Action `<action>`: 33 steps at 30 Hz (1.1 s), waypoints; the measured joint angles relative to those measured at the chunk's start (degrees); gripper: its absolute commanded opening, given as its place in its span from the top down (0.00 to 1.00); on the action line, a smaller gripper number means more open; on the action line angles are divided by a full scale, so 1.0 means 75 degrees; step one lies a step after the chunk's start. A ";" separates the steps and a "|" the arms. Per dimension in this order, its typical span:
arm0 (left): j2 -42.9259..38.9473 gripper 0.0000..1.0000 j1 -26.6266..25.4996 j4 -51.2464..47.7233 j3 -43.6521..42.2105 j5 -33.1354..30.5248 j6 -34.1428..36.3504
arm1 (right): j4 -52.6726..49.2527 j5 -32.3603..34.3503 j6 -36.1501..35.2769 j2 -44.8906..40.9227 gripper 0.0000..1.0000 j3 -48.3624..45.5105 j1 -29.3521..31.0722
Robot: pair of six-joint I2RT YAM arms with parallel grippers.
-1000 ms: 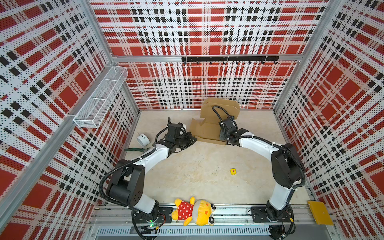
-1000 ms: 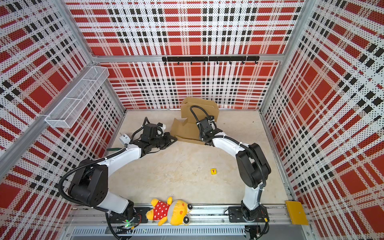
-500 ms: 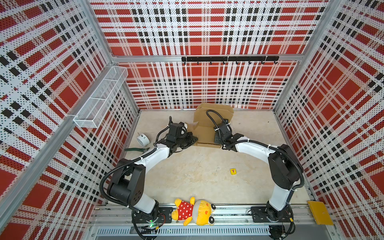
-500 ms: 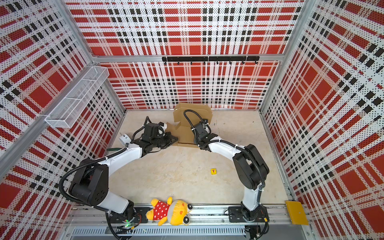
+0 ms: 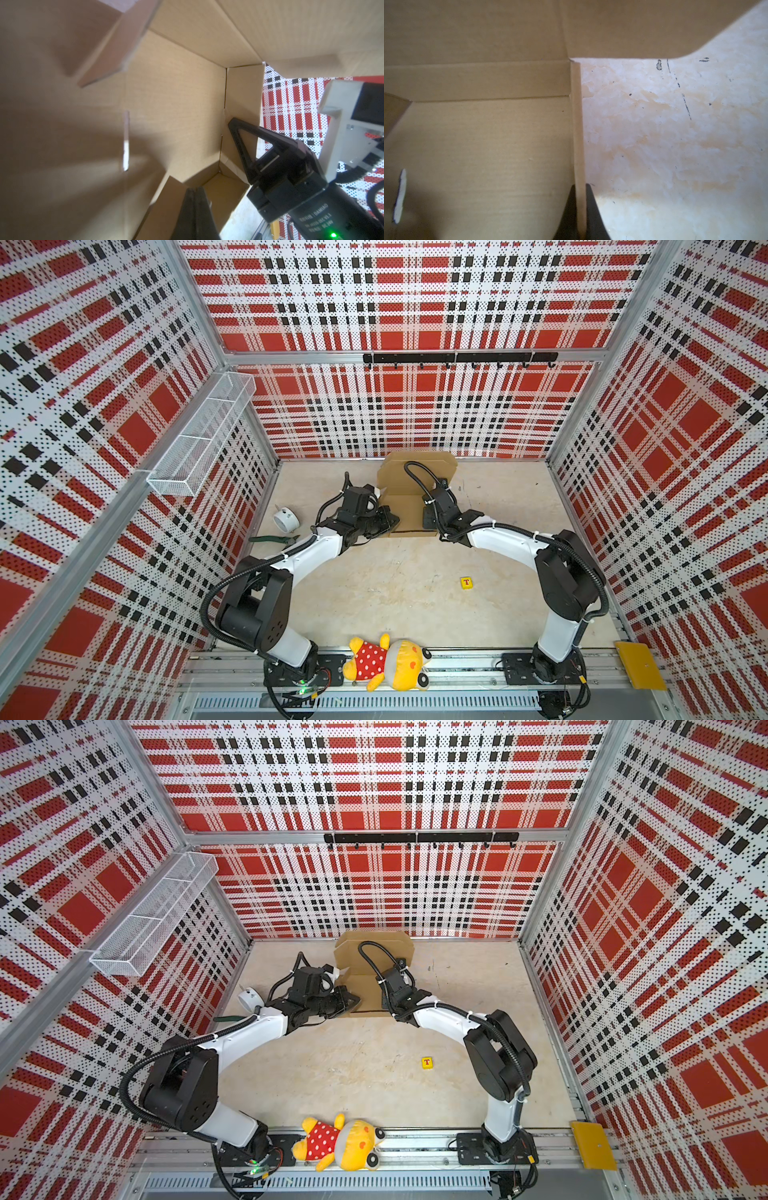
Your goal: Fold the paper box
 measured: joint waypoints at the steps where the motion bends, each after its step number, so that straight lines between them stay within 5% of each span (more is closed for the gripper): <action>1: 0.0009 1.00 -0.0017 -0.0009 0.0000 0.0000 0.0000 | -0.0003 -0.0003 -0.0026 0.0000 1.00 0.0006 0.0017; 21: 0.0137 0.99 -0.0356 -0.0079 0.0178 -0.0026 0.0207 | -0.0367 0.0187 0.0085 -0.0189 1.00 -0.0117 -0.0525; 33: -0.0108 0.63 0.0606 0.0061 0.0650 0.1139 0.0192 | -0.0029 0.0087 0.0265 -0.1172 1.00 -0.1489 -0.1282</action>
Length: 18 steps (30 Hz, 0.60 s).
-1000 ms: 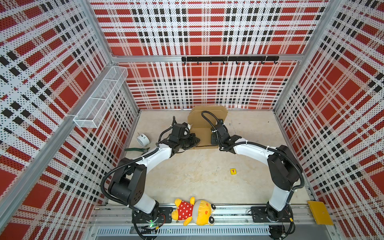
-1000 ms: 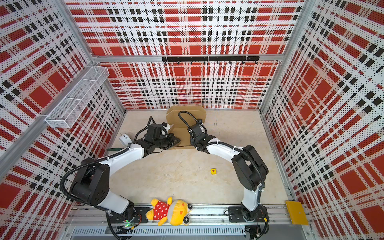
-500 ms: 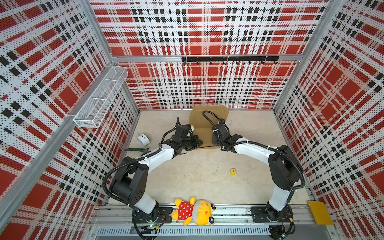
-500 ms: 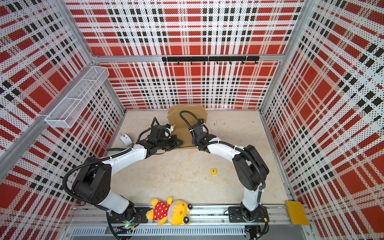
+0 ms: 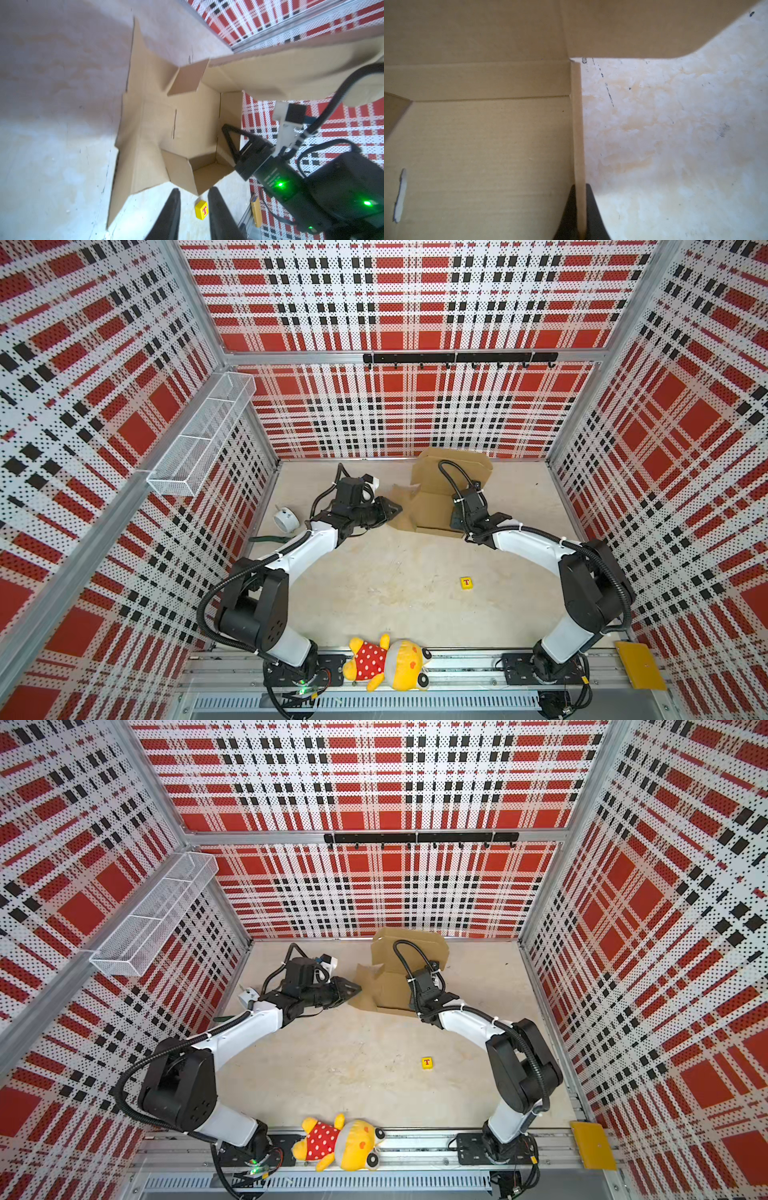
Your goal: Fold the paper box
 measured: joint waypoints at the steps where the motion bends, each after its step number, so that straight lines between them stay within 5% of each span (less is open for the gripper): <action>1: -0.0058 0.61 0.0137 0.0026 0.0061 0.0093 0.0012 | 0.0038 -0.0015 -0.0009 -0.0052 1.00 -0.0050 -0.0006; 10: -0.0609 0.43 0.1486 0.0251 -0.0117 0.0297 0.0032 | 0.0790 -0.0624 -0.0111 -0.0434 1.00 -0.0306 -0.0064; 13: -0.0650 0.21 0.1807 0.0256 -0.0350 0.0201 0.0041 | 0.1072 -0.1000 -0.0117 -0.0545 1.00 -0.0434 -0.0108; 18: -0.0659 0.11 0.1891 0.0766 -0.0764 0.0399 -0.0178 | 0.1425 -0.1513 -0.0192 -0.0557 1.00 -0.0434 -0.0178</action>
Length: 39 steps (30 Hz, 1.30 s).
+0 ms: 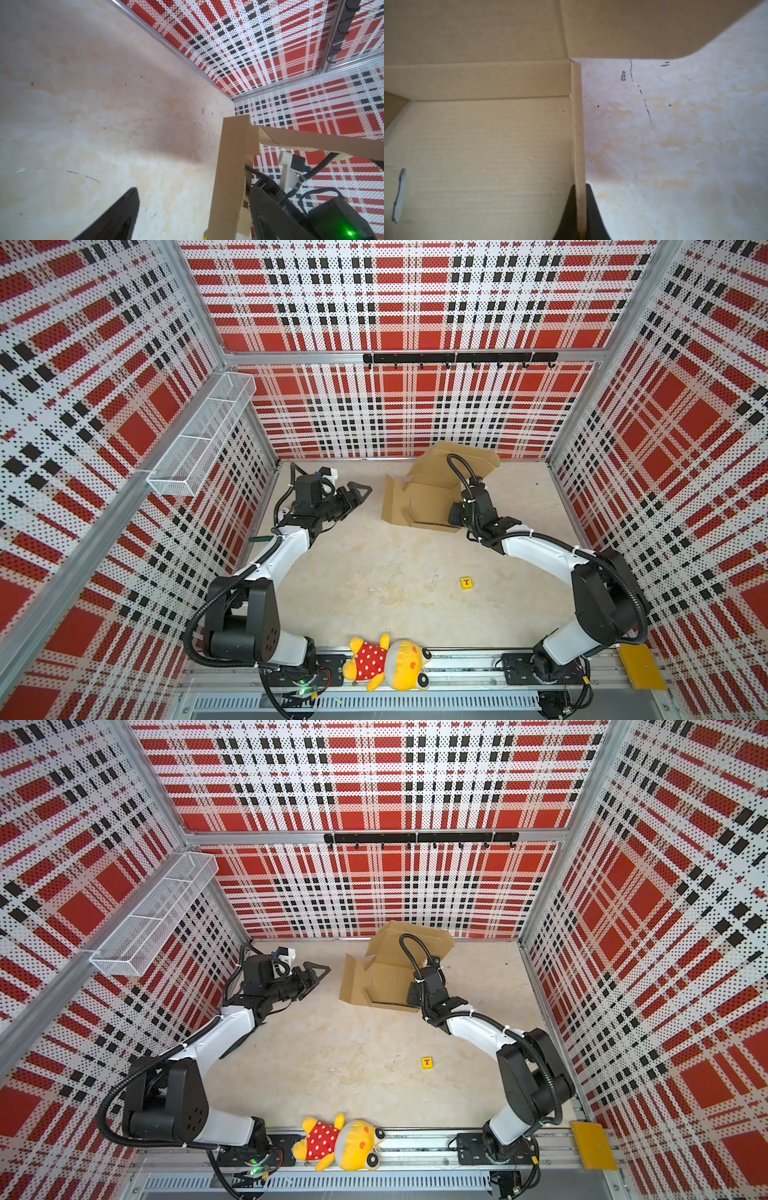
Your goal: Fold the paper box
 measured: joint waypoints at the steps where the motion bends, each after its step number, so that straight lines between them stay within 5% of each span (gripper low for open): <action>1: 0.0000 0.11 0.0000 0.0175 -0.0093 0.0038 -0.0099 | 0.0073 -0.0114 -0.0020 0.0000 1.00 0.0000 -0.0017; 22: 0.0076 0.29 -0.0650 0.1711 -0.0227 0.0799 -0.0629 | 0.0644 -0.1381 -0.0178 -0.0003 1.00 -0.0017 -0.0029; 39: 0.0076 0.26 -0.0871 0.2060 -0.0245 0.1145 -0.0717 | 0.0662 -0.1393 -0.0189 0.0023 1.00 -0.0017 -0.0029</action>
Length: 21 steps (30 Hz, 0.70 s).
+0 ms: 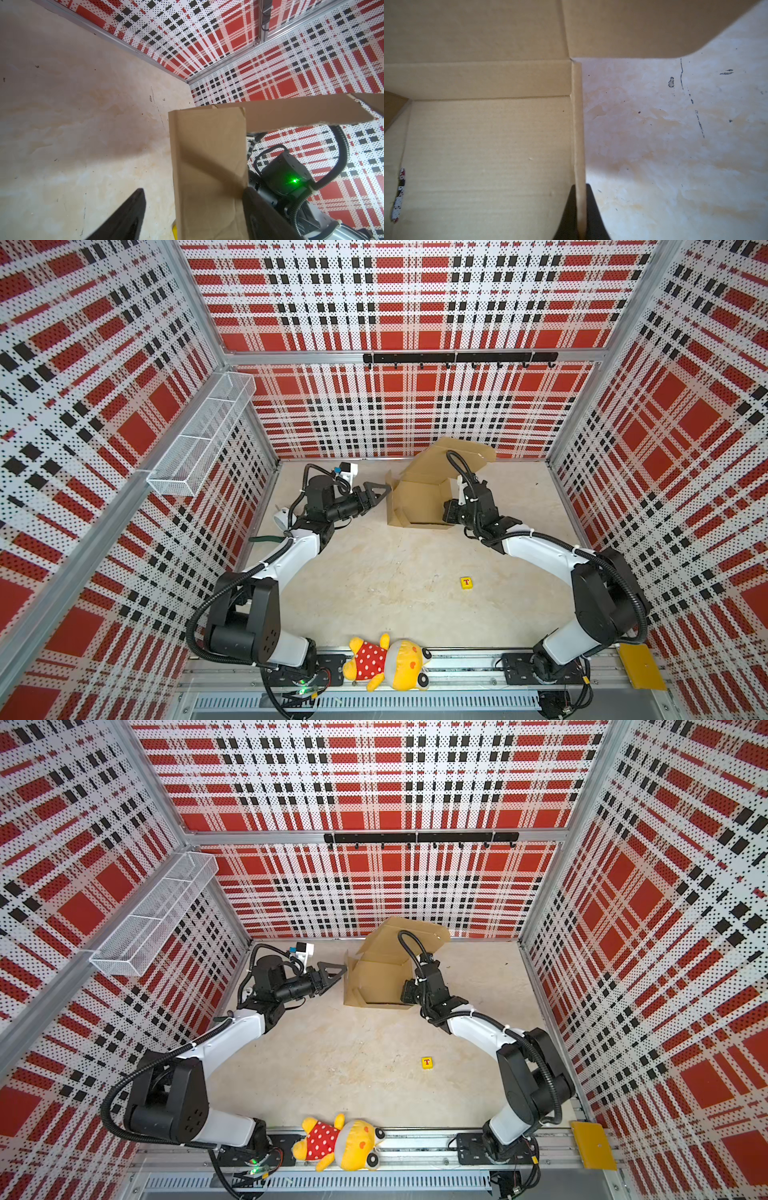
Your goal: Fold the paper box
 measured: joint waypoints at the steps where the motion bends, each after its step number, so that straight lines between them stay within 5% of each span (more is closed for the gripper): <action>1: 0.0000 0.26 -0.0015 0.0026 -0.0015 0.0006 -0.0003 | 0.0000 -0.0009 0.0000 0.0006 1.00 0.0000 0.0000; 21: 0.0169 0.45 -0.0423 -0.0635 -0.0047 -0.0385 0.0312 | -0.0323 0.0216 -0.0172 0.0052 1.00 0.0201 0.0128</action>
